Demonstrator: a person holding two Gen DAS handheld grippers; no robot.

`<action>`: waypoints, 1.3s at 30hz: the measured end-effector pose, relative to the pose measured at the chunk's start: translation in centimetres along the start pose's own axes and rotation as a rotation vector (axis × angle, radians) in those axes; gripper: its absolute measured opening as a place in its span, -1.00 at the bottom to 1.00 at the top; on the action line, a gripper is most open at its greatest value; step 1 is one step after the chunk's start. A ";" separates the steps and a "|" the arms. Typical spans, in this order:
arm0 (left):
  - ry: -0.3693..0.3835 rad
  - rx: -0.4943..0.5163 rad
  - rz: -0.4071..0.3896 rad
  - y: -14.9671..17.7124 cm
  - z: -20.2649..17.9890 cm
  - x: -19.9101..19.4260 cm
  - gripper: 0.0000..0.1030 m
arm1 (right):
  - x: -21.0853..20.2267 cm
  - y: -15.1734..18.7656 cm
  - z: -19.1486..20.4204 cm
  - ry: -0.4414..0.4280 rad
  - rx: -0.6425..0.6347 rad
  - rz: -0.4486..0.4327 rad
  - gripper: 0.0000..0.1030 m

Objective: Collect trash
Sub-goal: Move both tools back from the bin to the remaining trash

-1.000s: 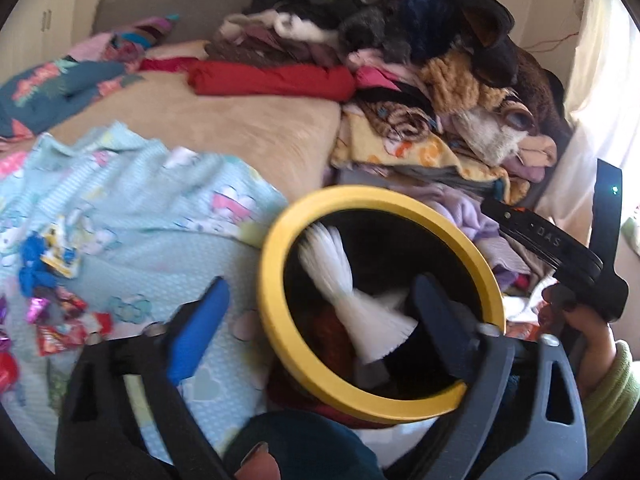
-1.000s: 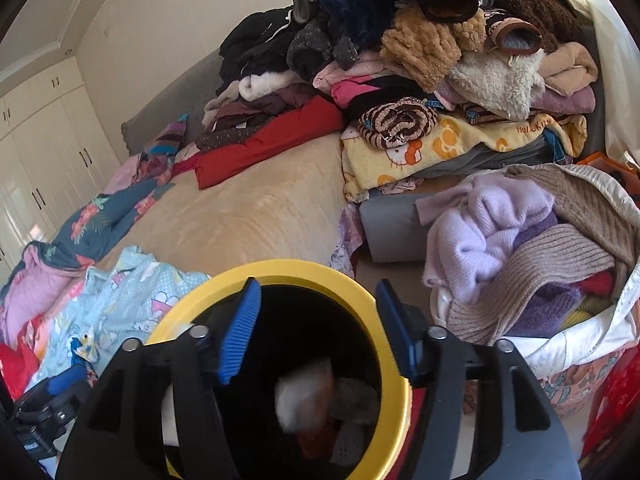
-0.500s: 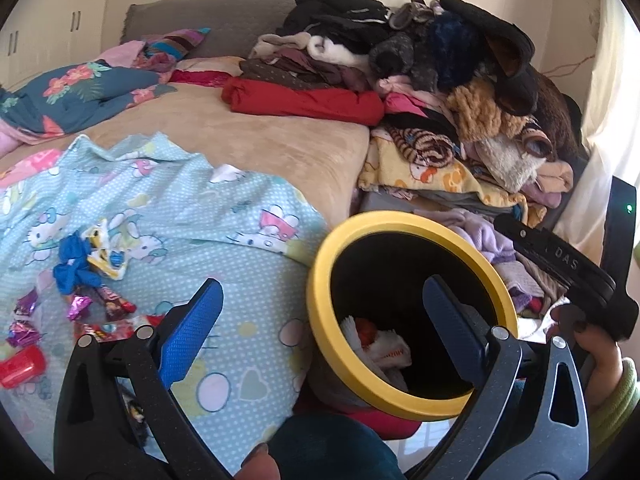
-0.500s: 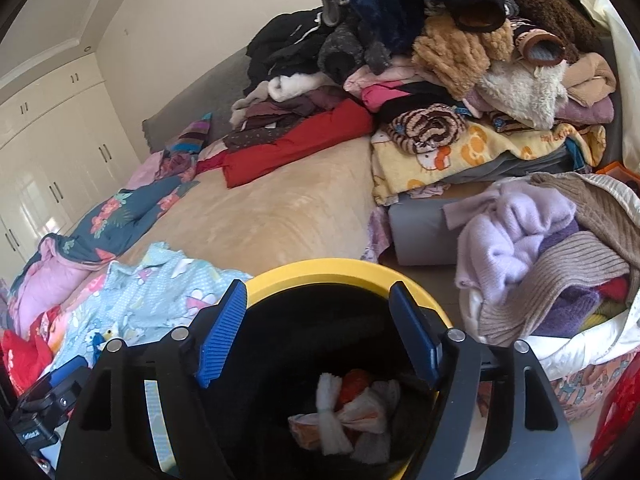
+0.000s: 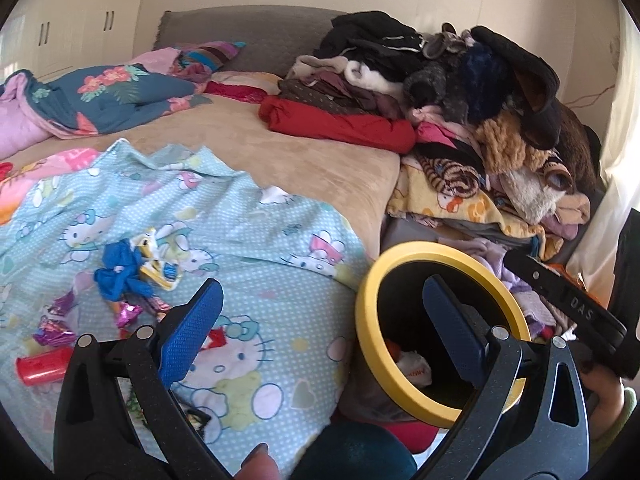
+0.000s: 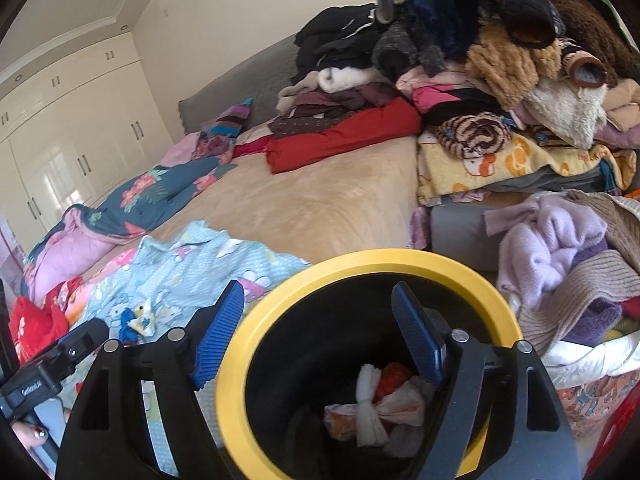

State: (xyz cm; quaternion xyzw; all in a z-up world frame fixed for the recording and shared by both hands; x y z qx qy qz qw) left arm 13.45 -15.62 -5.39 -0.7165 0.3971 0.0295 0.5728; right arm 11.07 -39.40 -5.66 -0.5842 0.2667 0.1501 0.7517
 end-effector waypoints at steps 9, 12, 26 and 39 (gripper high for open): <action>-0.037 -0.012 -0.046 -1.1 1.5 -1.5 0.79 | -1.2 0.1 3.5 -0.064 -0.042 -0.014 0.49; -0.049 -0.016 -0.062 -1.4 2.0 -2.0 0.79 | -2.0 0.1 4.6 -0.097 -0.057 -0.039 0.51; -0.110 -0.078 -0.120 -2.6 5.9 -3.7 0.79 | -3.9 1.5 10.1 -0.204 -0.166 -0.047 0.61; -0.193 -0.149 -0.147 -3.4 11.1 -5.4 0.79 | -3.8 4.8 14.8 -0.284 -0.277 0.030 0.62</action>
Point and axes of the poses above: each gripper's, at about its wrist camera, not at the fingertips, and x roughly the way its jaws point, z to its left, y to its underside, the point moved 4 cm from there along x, roughly the way its jaws point, and after that the axes turned 14 degrees about y, right-handed, at the moved point
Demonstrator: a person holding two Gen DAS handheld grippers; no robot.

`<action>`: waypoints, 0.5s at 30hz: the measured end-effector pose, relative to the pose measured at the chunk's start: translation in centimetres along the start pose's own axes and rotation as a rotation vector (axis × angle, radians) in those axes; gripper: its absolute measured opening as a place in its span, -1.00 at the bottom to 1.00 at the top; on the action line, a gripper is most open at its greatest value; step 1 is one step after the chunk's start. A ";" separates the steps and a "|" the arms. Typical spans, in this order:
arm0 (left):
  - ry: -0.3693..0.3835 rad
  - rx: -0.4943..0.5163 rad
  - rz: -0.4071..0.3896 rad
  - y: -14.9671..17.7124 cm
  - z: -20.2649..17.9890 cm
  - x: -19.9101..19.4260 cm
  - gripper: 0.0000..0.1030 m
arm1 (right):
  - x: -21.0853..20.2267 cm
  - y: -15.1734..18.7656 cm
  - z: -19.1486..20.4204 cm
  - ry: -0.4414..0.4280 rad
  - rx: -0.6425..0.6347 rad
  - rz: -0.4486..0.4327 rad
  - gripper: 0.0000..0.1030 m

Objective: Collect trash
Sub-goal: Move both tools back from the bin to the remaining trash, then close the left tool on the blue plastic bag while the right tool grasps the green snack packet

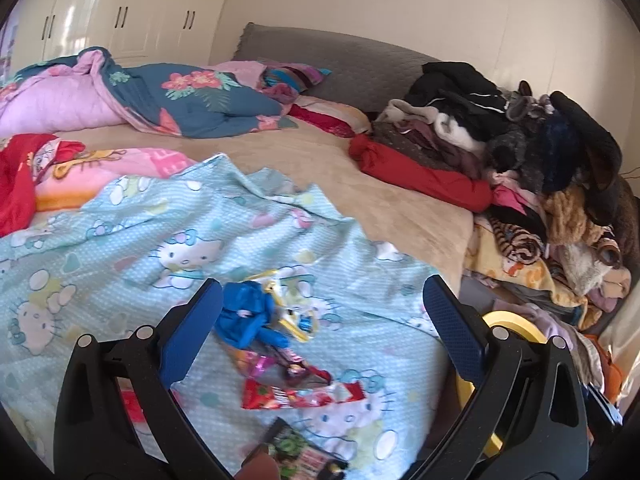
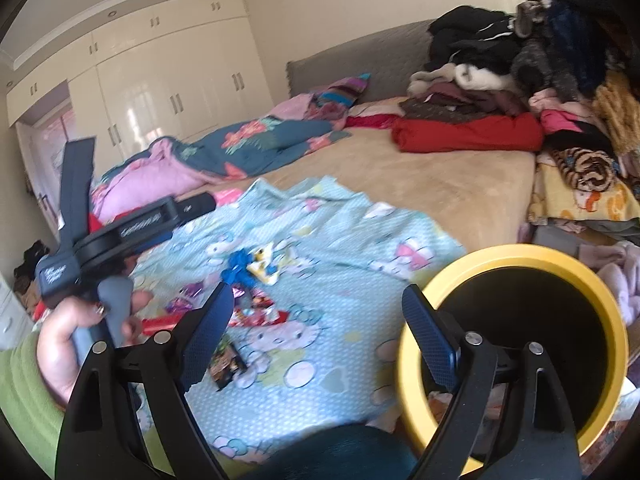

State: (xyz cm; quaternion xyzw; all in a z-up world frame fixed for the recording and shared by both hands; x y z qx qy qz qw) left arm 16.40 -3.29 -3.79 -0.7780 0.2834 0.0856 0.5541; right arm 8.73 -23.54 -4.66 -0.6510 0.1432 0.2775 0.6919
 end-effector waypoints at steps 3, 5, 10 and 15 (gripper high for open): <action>-0.015 -0.010 0.005 0.0 1.2 0.2 0.79 | 0.7 0.7 1.4 -0.026 -0.027 0.028 0.62; -0.023 -0.019 0.012 0.0 2.0 0.3 0.79 | 1.2 1.3 2.3 -0.045 -0.037 0.050 0.62; -0.048 -0.022 0.020 0.5 3.8 0.6 0.79 | 2.9 2.6 3.8 -0.062 -0.065 0.103 0.62; -0.065 -0.025 0.047 1.1 5.1 1.4 0.78 | 4.4 3.5 4.6 -0.072 -0.078 0.149 0.62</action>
Point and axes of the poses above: each gripper's, at about its wrist camera, not at the fingertips, and x roughly the way its jaws point, z to its left, y to its underside, the point moved 4 cm from there along x, roughly the way its jaws point, and after that the axes turned 14 degrees about y, right-handed, at the moved point
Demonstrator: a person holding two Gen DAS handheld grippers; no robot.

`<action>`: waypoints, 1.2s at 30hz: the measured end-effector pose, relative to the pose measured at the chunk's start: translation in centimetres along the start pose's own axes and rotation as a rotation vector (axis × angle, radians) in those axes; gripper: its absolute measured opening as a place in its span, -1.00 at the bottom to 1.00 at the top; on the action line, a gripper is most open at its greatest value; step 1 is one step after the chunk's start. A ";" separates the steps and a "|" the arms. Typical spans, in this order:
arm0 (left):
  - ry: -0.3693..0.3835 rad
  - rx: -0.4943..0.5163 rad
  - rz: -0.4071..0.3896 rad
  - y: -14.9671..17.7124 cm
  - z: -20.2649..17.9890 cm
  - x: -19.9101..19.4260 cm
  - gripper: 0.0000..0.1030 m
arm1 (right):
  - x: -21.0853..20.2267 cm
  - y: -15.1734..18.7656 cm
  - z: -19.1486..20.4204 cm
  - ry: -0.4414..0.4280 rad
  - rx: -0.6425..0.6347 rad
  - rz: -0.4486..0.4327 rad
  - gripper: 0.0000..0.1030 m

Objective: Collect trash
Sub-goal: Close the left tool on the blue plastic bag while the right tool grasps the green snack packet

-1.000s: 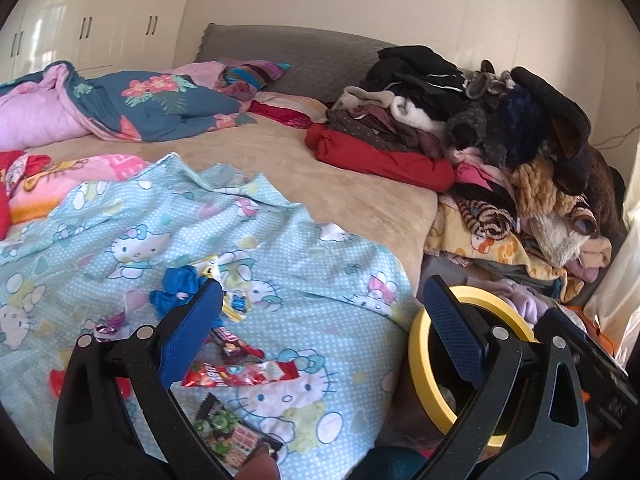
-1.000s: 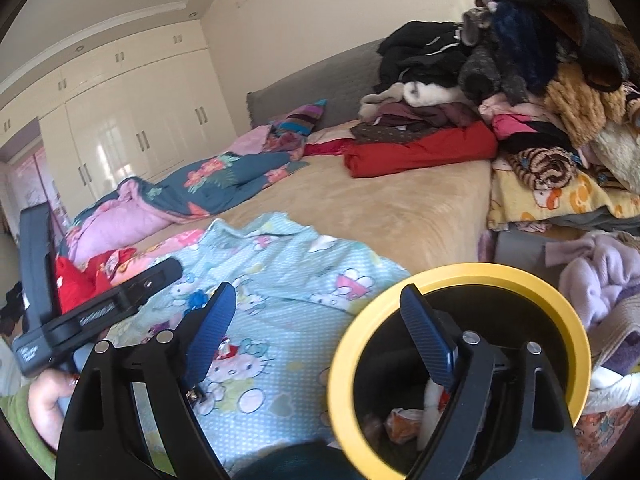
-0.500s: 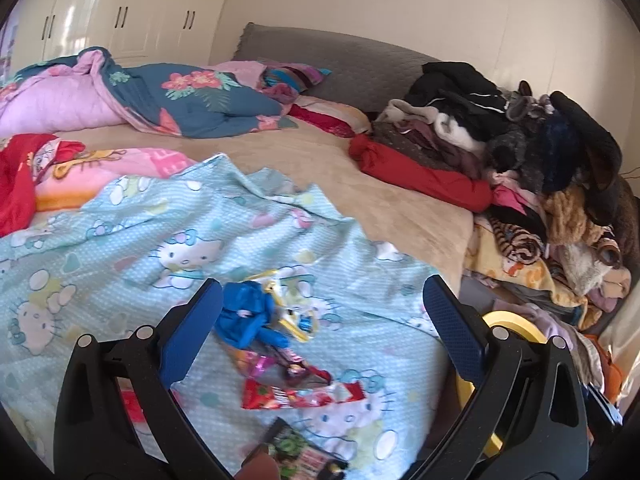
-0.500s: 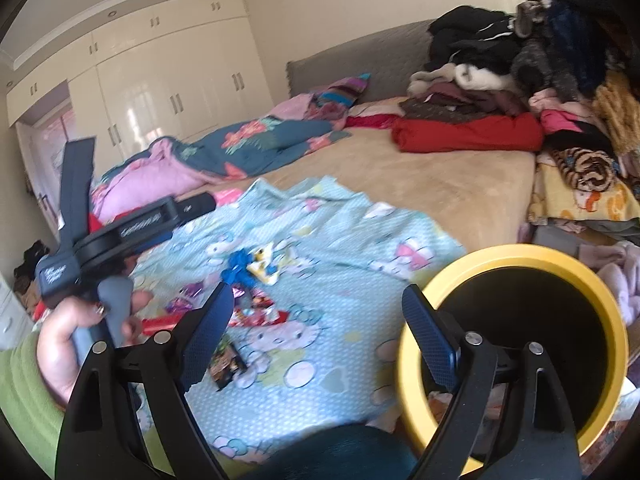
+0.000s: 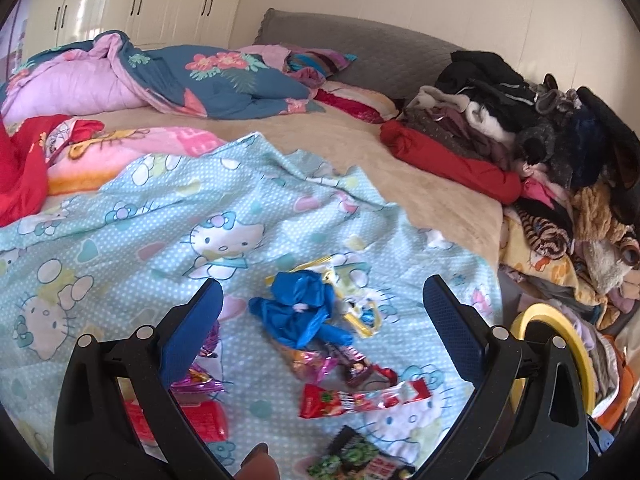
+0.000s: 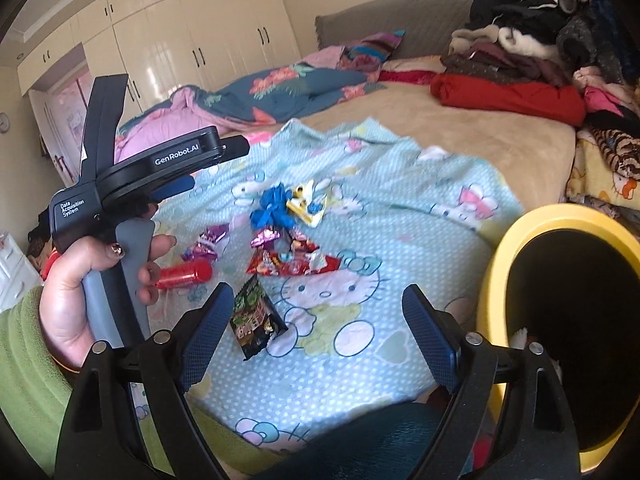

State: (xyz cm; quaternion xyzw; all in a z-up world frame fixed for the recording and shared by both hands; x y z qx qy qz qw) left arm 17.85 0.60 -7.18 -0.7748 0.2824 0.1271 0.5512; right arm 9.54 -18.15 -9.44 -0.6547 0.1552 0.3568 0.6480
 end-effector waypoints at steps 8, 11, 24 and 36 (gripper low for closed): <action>-0.022 -0.025 0.092 1.4 2.2 2.7 0.78 | 2.8 0.6 1.0 -0.029 -0.002 0.084 0.62; -0.022 -0.042 0.122 1.6 2.8 3.8 0.69 | 3.8 0.8 1.9 -0.047 -0.016 0.113 0.62; 0.012 -0.106 0.195 0.5 4.5 7.9 0.40 | 7.4 1.7 5.2 -0.101 -0.065 0.221 0.39; 0.037 -0.193 0.218 1.6 6.1 9.2 -0.14 | 7.9 3.0 6.4 -0.135 -0.133 0.239 -0.58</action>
Point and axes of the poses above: each gripper's, at about its wrist camera, not at the fingertips, and x roughly the way its jaws point, z to its left, y to its underside, the point moved 4 cm from there along x, roughly the way its jaws point, and after that the axes turned 14 degrees about y, right-handed, at the moved point
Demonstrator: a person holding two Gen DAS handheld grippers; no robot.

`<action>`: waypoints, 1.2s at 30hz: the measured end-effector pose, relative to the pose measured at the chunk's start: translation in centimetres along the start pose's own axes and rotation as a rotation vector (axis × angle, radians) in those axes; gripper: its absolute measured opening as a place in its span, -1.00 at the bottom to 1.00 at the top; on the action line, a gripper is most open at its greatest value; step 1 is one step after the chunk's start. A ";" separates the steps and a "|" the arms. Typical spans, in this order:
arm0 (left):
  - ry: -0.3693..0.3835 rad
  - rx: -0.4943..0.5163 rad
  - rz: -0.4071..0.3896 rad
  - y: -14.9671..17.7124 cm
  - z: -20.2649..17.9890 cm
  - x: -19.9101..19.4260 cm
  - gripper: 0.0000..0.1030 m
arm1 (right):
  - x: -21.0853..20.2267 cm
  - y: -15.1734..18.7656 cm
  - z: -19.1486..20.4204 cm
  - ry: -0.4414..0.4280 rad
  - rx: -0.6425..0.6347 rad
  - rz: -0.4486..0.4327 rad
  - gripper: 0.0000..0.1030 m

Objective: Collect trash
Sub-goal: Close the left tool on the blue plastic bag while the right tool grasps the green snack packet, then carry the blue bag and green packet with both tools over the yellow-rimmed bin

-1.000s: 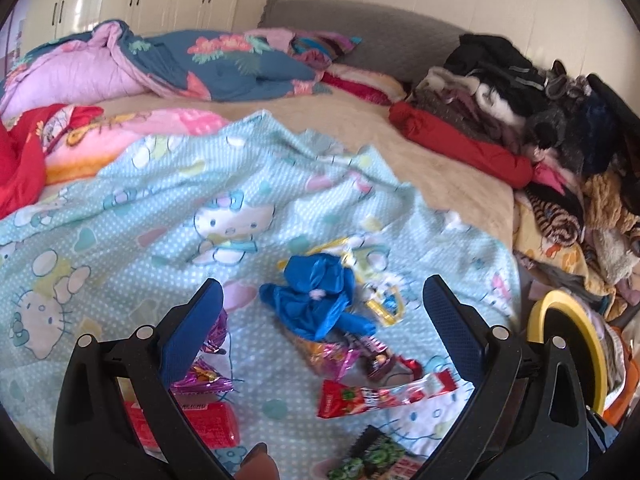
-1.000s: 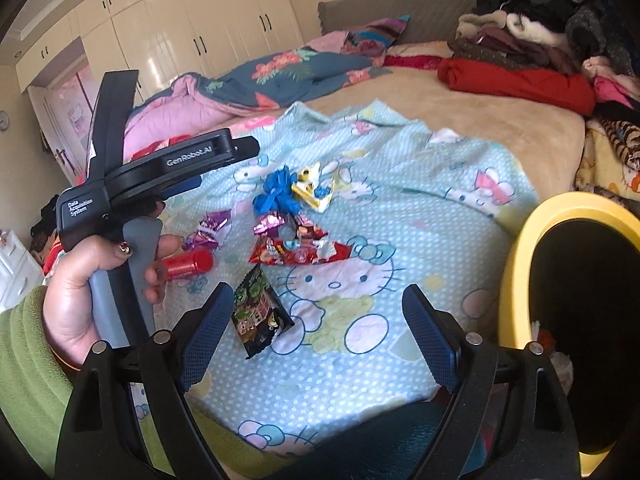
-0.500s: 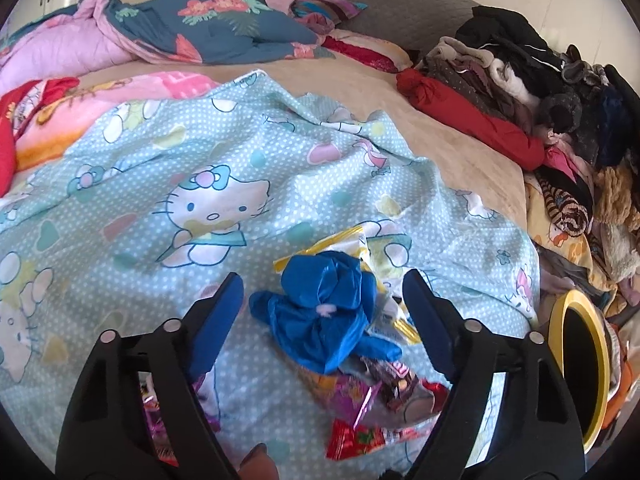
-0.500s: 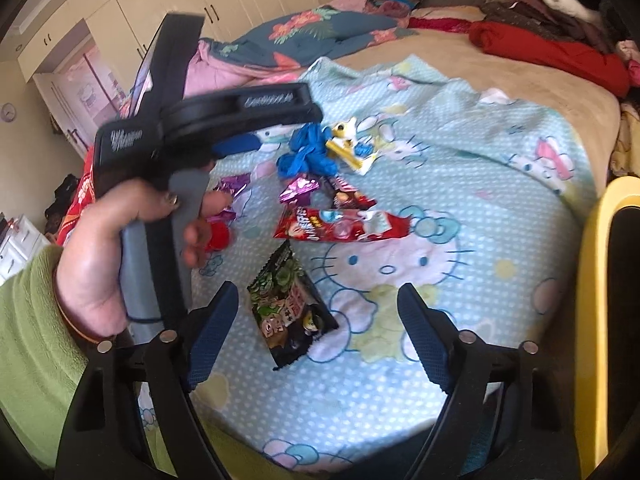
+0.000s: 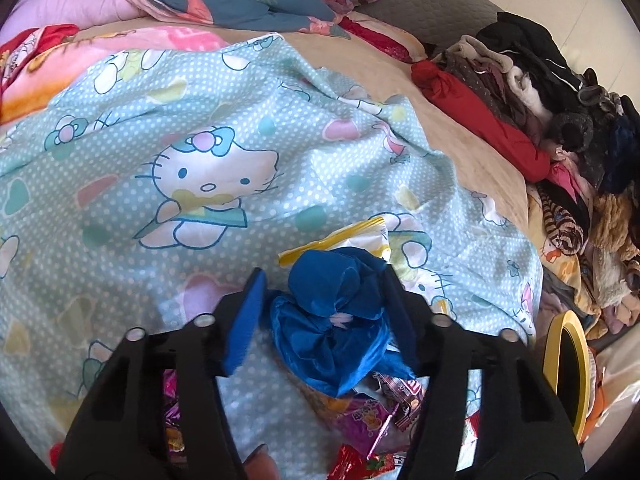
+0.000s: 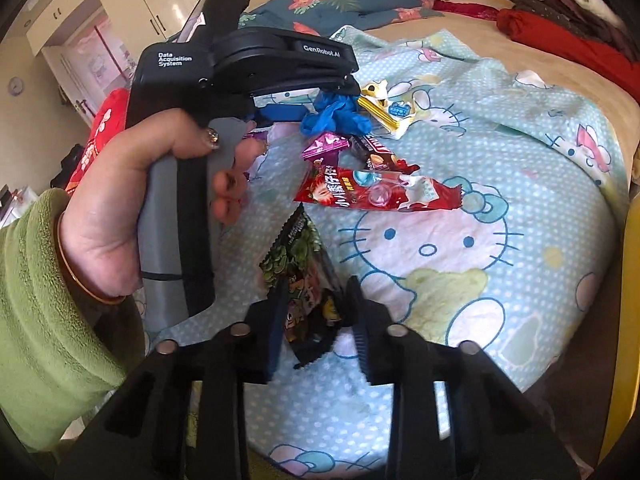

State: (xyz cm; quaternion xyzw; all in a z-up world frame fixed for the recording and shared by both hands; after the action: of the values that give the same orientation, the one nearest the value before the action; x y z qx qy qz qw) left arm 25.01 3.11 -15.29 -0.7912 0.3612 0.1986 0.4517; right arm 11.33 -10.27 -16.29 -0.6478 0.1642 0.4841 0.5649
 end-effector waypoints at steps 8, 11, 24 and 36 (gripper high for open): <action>0.038 0.013 -0.006 0.6 -0.6 -1.3 -0.66 | -0.8 0.5 -0.1 -0.002 0.004 -0.019 -0.64; 0.053 0.006 -0.014 0.9 -0.8 -2.2 -0.72 | -1.3 0.8 -0.2 0.001 0.003 -0.031 -0.66; 0.082 0.031 -0.110 0.5 -2.6 -7.1 -0.77 | -4.8 1.6 0.2 -0.010 -0.003 -0.106 -0.77; 0.106 0.078 -0.141 0.2 -4.9 -9.1 -0.77 | -7.5 1.5 -0.3 -0.020 0.029 -0.164 -0.78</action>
State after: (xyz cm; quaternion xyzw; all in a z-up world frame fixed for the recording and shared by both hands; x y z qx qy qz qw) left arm 18.82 2.38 -7.05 -0.8059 0.3354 0.1101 0.4753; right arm 6.78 -13.54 -11.08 -0.6459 0.1117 0.4403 0.6136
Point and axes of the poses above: each gripper's, at about its wrist camera, not at the fingertips, and x roughly the way its jaws point, z to its left, y to its underside, the point moved 4 cm from there along x, roughly the way its jaws point, and after that the axes turned 14 degrees about y, right-handed, at the moved point
